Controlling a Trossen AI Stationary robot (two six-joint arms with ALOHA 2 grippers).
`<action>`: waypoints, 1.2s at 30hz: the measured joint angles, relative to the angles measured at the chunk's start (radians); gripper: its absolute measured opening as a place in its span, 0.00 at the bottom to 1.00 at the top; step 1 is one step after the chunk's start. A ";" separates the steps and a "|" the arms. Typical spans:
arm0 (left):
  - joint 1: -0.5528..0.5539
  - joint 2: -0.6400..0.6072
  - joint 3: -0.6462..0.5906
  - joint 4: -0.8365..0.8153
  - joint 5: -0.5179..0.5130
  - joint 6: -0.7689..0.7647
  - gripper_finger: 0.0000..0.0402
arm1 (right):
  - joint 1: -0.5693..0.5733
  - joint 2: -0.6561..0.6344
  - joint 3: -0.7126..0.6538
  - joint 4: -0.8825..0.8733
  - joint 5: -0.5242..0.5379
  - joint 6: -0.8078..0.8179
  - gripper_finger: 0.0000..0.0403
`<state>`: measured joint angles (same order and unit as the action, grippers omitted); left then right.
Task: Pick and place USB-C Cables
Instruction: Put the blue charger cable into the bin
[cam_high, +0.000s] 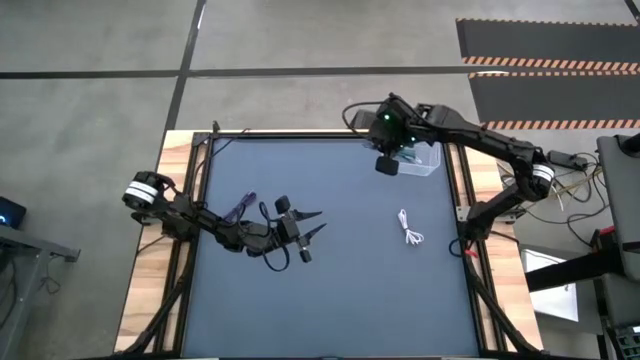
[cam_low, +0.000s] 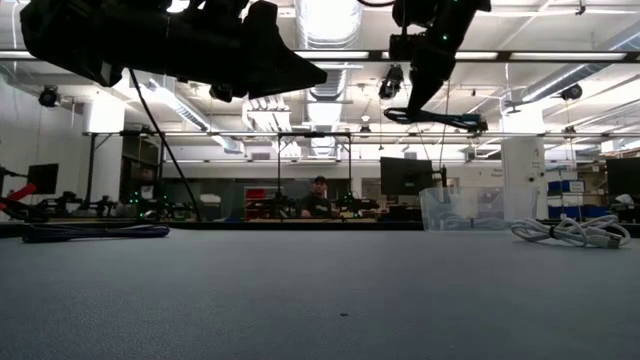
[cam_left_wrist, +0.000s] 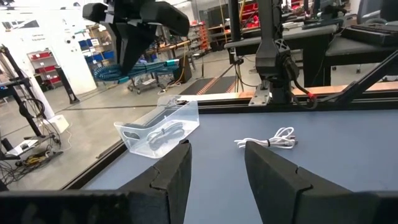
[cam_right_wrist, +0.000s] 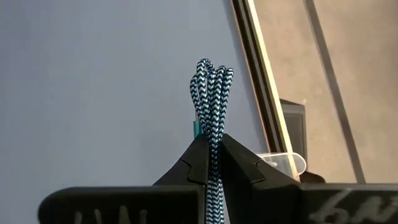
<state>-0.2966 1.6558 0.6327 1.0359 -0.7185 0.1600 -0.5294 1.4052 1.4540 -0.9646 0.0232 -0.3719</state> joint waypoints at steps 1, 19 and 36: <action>0.000 0.000 0.000 0.000 0.000 0.000 0.34 | -0.009 0.000 0.000 -0.003 -0.007 -0.009 0.03; 0.000 0.000 0.001 0.000 0.000 0.001 0.34 | -0.139 0.003 0.000 -0.002 -0.003 -0.104 0.03; 0.000 0.000 0.001 0.000 0.000 0.001 0.34 | -0.165 0.033 0.000 0.002 0.003 -0.145 0.03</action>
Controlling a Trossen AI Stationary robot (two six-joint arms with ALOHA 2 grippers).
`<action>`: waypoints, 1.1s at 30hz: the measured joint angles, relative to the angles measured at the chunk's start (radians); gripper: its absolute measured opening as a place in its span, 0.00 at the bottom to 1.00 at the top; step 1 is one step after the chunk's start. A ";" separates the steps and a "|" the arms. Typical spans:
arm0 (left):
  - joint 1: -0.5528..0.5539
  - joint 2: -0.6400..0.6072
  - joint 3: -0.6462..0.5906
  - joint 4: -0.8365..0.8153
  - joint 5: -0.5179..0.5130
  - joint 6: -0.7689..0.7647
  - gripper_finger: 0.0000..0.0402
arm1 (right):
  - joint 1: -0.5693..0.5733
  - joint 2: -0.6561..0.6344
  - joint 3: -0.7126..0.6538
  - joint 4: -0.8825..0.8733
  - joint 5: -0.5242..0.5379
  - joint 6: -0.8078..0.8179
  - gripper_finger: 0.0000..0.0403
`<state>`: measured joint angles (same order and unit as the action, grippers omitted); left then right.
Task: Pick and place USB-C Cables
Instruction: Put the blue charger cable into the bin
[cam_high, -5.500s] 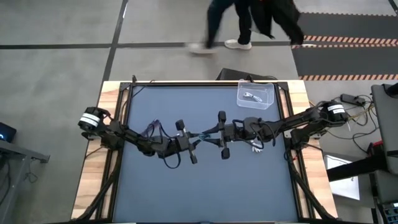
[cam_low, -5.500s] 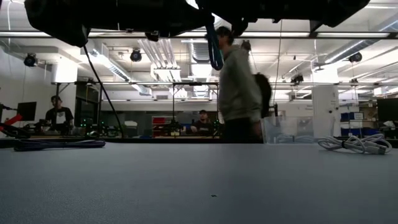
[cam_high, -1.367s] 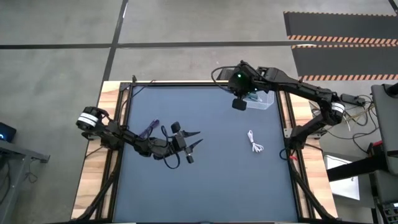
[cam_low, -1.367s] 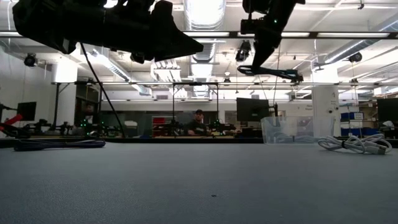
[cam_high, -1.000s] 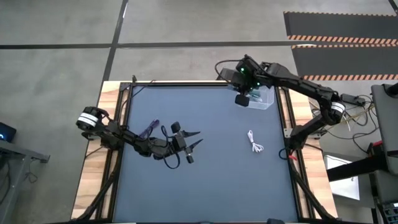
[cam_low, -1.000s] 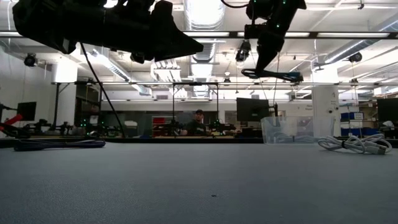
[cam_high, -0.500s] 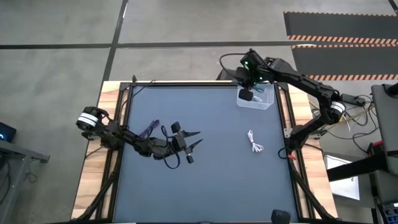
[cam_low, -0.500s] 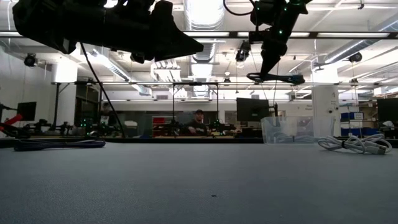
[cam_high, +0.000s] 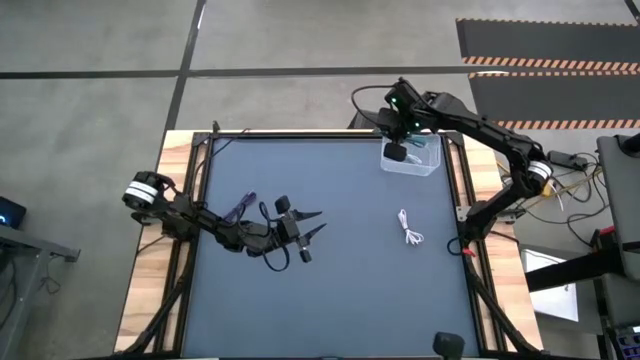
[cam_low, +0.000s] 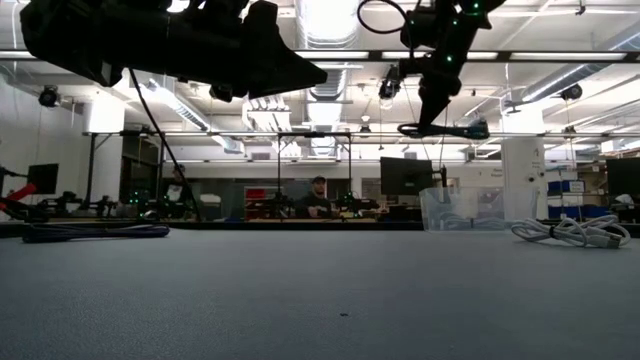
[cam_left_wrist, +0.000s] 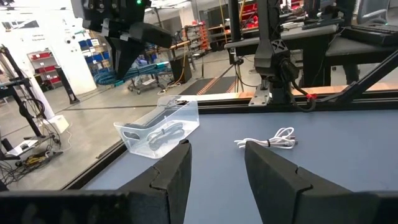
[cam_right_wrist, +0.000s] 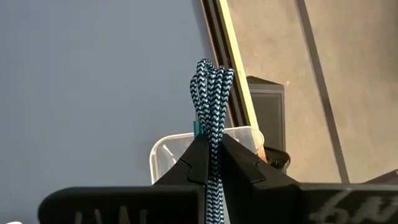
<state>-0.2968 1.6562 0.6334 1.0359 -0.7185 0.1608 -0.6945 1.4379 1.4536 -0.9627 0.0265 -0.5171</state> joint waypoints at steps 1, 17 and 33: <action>0.000 0.000 0.000 0.000 0.000 0.000 0.34 | 0.000 0.003 0.000 0.001 0.000 -0.001 0.03; 0.000 0.000 0.000 0.000 0.000 0.000 0.34 | -0.004 0.049 -0.001 0.011 0.055 -0.112 0.03; 0.000 0.000 0.000 -0.001 0.000 0.000 0.34 | -0.109 0.067 -0.001 -0.014 0.017 -0.130 0.03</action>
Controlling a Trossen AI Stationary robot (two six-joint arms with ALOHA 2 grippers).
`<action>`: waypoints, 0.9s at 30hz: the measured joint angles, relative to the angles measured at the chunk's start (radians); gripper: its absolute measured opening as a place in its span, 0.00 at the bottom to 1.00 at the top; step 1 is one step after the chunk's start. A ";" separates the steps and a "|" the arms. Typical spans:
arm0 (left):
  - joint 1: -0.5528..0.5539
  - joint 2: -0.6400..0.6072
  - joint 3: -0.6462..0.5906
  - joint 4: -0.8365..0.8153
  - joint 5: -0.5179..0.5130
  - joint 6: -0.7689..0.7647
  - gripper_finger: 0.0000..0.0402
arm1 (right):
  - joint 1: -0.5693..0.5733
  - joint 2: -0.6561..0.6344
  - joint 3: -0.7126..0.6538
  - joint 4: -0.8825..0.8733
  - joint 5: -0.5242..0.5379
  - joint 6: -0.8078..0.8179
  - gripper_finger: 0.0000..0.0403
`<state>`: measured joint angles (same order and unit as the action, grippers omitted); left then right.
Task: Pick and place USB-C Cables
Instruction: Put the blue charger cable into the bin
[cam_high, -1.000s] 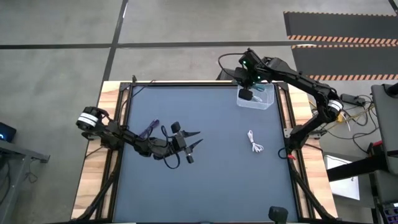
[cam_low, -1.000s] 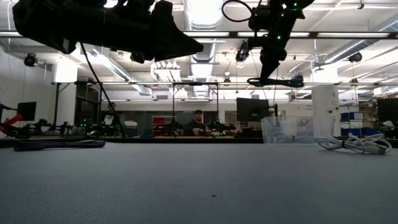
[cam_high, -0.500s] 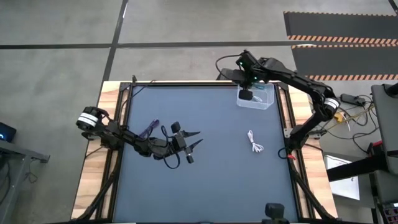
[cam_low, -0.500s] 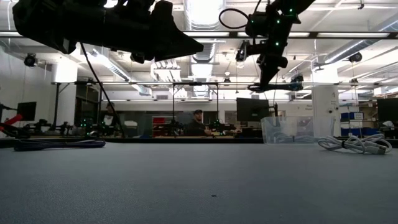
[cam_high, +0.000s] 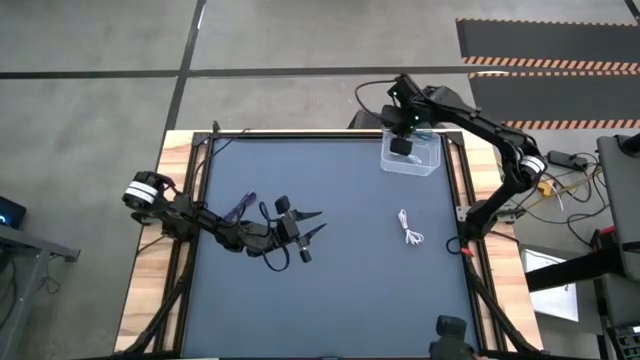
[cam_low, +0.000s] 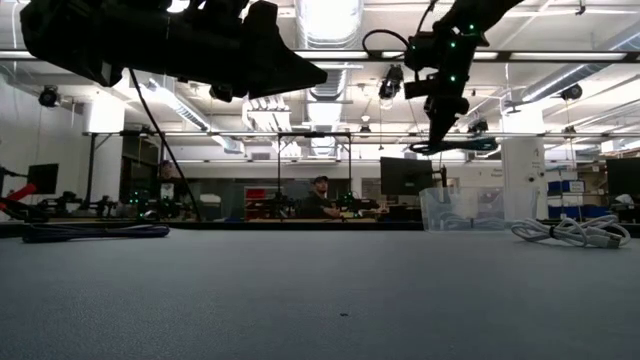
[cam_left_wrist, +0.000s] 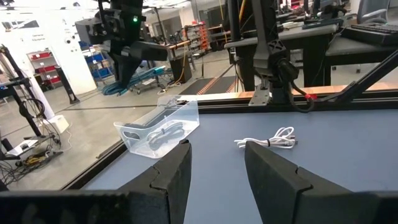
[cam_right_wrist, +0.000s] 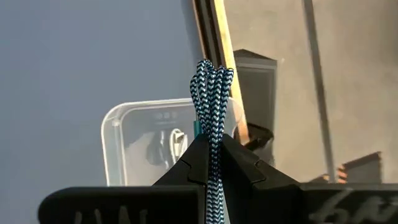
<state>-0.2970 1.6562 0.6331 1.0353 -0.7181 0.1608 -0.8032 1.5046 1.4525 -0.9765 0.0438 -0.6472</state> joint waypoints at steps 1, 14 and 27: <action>0.000 0.000 0.000 0.000 0.000 0.000 0.34 | -0.012 0.004 0.000 -0.005 -0.027 0.000 0.03; 0.000 0.000 0.000 0.000 0.000 0.000 0.34 | -0.126 0.111 -0.002 -0.099 -0.228 0.004 0.03; 0.000 0.000 0.000 -0.001 0.000 0.000 0.34 | -0.155 0.229 -0.002 -0.147 -0.236 0.008 0.03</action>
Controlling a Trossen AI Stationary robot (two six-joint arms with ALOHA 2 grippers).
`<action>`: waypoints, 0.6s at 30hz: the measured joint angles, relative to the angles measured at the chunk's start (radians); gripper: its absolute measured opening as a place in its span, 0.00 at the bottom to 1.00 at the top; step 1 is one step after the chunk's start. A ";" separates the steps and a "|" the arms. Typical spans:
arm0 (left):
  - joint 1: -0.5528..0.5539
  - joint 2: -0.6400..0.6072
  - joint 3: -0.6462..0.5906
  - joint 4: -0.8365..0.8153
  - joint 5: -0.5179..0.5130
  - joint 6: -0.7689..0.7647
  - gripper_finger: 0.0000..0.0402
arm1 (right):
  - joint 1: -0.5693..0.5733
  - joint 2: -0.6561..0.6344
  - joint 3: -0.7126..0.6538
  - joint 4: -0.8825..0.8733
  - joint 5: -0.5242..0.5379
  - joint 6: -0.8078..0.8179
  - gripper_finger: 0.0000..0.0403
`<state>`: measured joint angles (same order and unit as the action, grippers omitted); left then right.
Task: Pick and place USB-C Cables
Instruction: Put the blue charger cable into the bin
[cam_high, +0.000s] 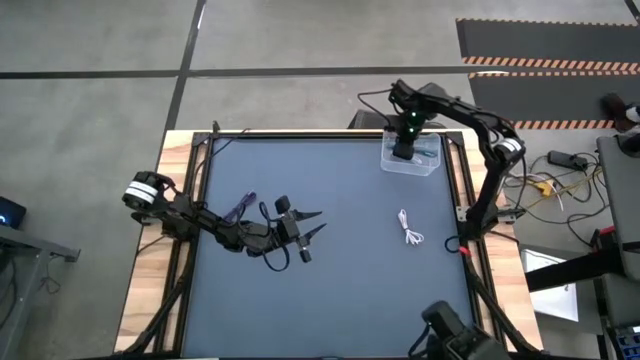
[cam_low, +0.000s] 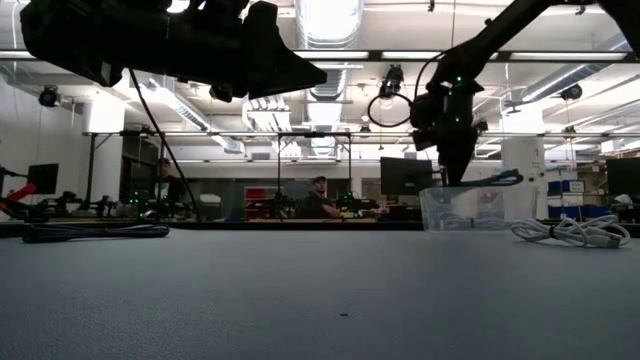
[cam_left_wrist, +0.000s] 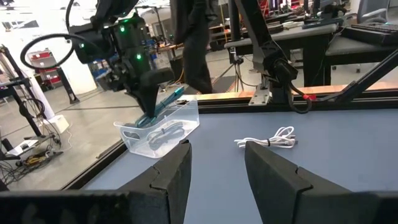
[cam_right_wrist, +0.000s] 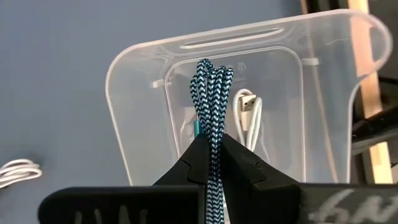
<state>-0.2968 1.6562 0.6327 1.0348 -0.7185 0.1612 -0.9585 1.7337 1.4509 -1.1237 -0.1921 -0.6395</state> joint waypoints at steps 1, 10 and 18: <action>0.000 0.000 0.000 0.000 0.000 0.000 0.34 | 0.000 0.006 0.000 0.001 0.000 -0.002 0.03; 0.000 0.000 0.000 0.000 0.000 0.001 0.34 | 0.000 0.045 0.000 0.018 0.000 -0.023 0.03; 0.000 0.000 0.000 -0.007 0.000 0.001 0.34 | 0.000 0.062 0.000 0.039 0.000 -0.039 0.03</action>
<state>-0.2966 1.6562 0.6327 1.0281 -0.7185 0.1619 -0.9585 1.7958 1.4509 -1.0843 -0.1923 -0.6783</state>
